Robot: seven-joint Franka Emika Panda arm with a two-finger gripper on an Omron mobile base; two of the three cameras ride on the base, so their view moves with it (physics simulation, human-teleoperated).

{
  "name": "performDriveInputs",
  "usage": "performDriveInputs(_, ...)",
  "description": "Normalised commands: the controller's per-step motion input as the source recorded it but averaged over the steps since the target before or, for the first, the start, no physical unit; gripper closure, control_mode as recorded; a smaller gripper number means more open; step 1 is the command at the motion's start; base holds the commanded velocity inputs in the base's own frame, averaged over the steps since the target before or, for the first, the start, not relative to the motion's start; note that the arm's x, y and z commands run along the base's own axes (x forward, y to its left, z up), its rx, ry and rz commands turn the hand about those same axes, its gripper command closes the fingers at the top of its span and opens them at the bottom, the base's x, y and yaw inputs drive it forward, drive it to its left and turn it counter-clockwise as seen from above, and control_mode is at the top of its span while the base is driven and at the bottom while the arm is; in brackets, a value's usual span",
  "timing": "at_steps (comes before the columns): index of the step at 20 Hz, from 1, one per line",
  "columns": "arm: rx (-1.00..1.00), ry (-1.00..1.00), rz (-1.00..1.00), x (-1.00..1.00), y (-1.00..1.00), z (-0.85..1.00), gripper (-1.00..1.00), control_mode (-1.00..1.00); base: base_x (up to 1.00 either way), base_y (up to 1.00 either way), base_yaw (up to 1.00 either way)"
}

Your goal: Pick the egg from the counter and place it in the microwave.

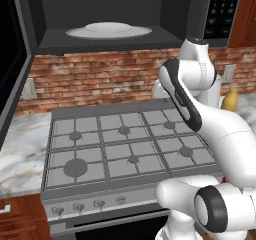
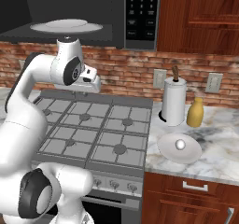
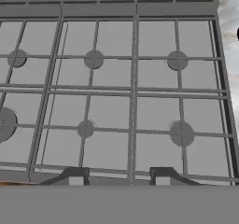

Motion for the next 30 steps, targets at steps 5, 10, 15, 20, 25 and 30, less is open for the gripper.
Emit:
performDriveInputs(5, 0.0, 0.0, 0.0, -0.24, -0.09, -0.03, -1.0, -1.0, 0.0, 0.0, 0.0)
performDriveInputs(10, 0.03, -0.03, 0.0, -0.82, -0.66, -0.41, -1.0, -1.0, 0.0, 0.0, 0.0)
performDriveInputs(15, 0.11, -0.06, 0.0, -0.77, -1.0, -0.35, -1.0, -1.0, 0.0, 0.0, 0.0)
performDriveInputs(20, 0.08, 0.0, -0.01, -0.03, -1.0, -0.2, -1.0, -1.0, 0.0, 0.0, 0.0)
performDriveInputs(25, 0.0, 0.13, -0.06, 0.25, -1.0, -0.03, -1.0, -1.0, 0.0, 0.0, 0.0)
performDriveInputs(30, 0.0, 0.17, -0.06, 0.46, -1.0, -0.16, -1.0, -1.0, 0.0, 0.0, 0.0)
